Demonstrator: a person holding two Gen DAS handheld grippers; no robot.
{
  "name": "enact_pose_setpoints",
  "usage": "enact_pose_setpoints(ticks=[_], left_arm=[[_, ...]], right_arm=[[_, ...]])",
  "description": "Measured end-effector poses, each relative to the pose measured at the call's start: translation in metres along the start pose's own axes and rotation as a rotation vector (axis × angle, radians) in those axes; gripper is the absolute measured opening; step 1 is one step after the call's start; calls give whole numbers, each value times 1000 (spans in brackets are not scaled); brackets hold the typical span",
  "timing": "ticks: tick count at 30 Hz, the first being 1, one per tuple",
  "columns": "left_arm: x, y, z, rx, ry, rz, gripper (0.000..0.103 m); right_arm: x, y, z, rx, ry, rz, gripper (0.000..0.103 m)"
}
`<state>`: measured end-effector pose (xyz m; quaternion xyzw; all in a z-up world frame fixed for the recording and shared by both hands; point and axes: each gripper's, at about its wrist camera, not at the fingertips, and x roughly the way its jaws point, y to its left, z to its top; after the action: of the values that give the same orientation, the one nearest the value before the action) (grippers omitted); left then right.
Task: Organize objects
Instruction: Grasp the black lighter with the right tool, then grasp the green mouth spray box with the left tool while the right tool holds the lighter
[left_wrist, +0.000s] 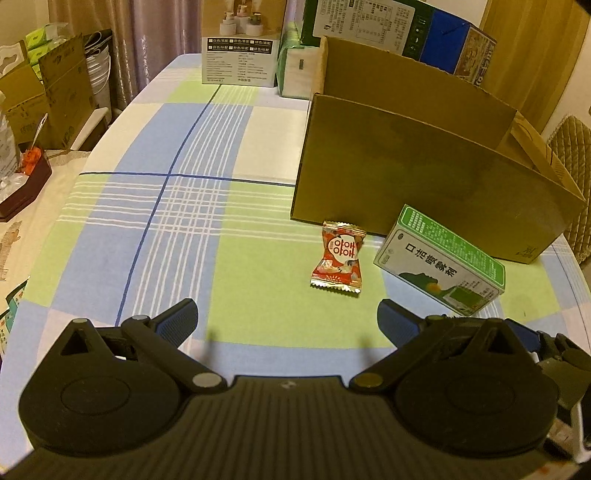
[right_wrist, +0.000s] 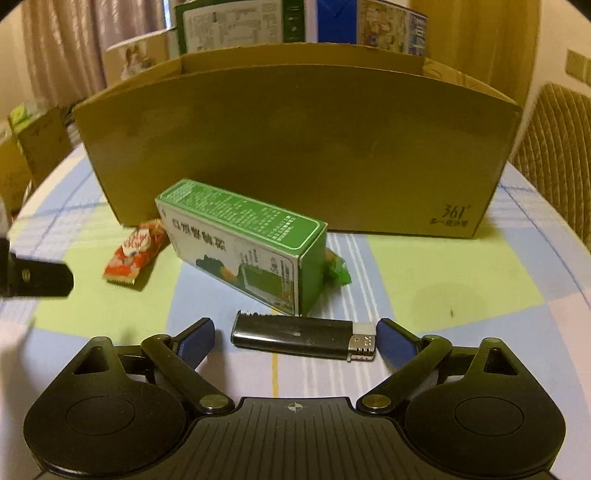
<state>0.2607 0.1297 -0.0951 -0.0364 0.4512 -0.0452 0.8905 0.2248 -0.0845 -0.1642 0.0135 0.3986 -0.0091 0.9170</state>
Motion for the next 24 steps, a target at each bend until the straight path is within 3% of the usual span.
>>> enact_pose_setpoints(ticks=[2, 8, 17, 24], left_arm=[[1, -1, 0, 3, 1, -3, 102], [5, -14, -4, 50, 7, -36, 102], [14, -51, -1, 264, -35, -141, 102], [16, -57, 4, 262, -32, -124, 102]], right_arm=[[-3, -3, -1, -26, -14, 11, 80], [-7, -30, 0, -1, 8, 24, 79], [-27, -86, 2, 2, 12, 55, 79], [-13, -96, 30, 16, -24, 56, 79]])
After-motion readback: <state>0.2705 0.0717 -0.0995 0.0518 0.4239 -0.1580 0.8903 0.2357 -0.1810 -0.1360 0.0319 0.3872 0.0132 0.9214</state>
